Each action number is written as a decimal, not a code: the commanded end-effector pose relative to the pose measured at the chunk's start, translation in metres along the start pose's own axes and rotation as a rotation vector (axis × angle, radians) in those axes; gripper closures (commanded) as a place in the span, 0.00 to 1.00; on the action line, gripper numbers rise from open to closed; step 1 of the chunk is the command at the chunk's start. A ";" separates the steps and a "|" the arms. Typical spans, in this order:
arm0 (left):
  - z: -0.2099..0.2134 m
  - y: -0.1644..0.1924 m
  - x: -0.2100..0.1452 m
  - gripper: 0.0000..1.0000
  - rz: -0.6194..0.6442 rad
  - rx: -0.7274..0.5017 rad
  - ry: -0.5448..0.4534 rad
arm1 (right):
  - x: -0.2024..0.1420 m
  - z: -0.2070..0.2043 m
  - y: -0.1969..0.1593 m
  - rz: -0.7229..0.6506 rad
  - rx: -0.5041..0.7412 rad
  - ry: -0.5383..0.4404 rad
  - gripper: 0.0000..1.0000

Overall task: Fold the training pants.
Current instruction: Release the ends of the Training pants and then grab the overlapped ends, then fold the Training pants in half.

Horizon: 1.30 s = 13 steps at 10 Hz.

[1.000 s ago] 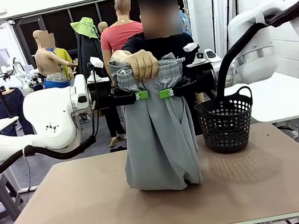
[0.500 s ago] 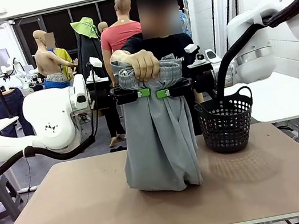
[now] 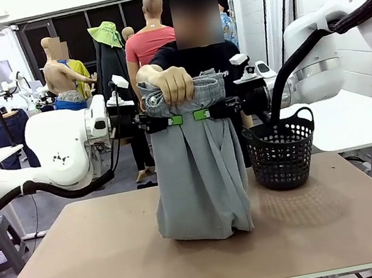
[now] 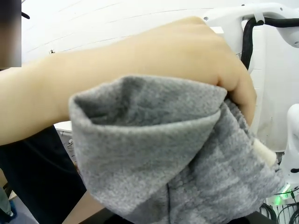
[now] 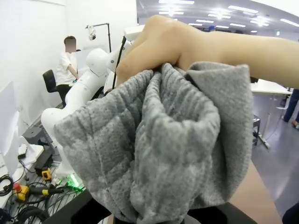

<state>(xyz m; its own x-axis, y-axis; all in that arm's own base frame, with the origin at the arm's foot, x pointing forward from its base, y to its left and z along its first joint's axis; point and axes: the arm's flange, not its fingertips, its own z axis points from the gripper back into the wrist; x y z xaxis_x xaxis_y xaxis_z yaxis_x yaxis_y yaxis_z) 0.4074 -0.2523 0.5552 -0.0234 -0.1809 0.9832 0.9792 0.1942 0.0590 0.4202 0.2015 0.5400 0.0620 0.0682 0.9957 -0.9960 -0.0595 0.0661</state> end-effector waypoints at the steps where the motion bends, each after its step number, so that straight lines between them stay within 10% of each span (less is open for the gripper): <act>1: -0.001 -0.004 0.001 1.00 0.015 0.020 -0.040 | 0.008 0.003 0.001 0.018 0.027 0.021 1.00; 13: 0.002 -0.006 -0.003 1.00 0.015 -0.011 -0.025 | 0.004 0.001 0.001 0.021 0.011 0.037 1.00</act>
<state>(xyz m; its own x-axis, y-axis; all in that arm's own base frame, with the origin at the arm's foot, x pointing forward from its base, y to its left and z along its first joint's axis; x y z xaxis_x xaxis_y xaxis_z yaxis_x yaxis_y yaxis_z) 0.4000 -0.2494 0.5491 -0.0178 -0.1474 0.9889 0.9829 0.1788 0.0444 0.4203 0.1997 0.5431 0.0296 0.1184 0.9925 -0.9970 -0.0678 0.0378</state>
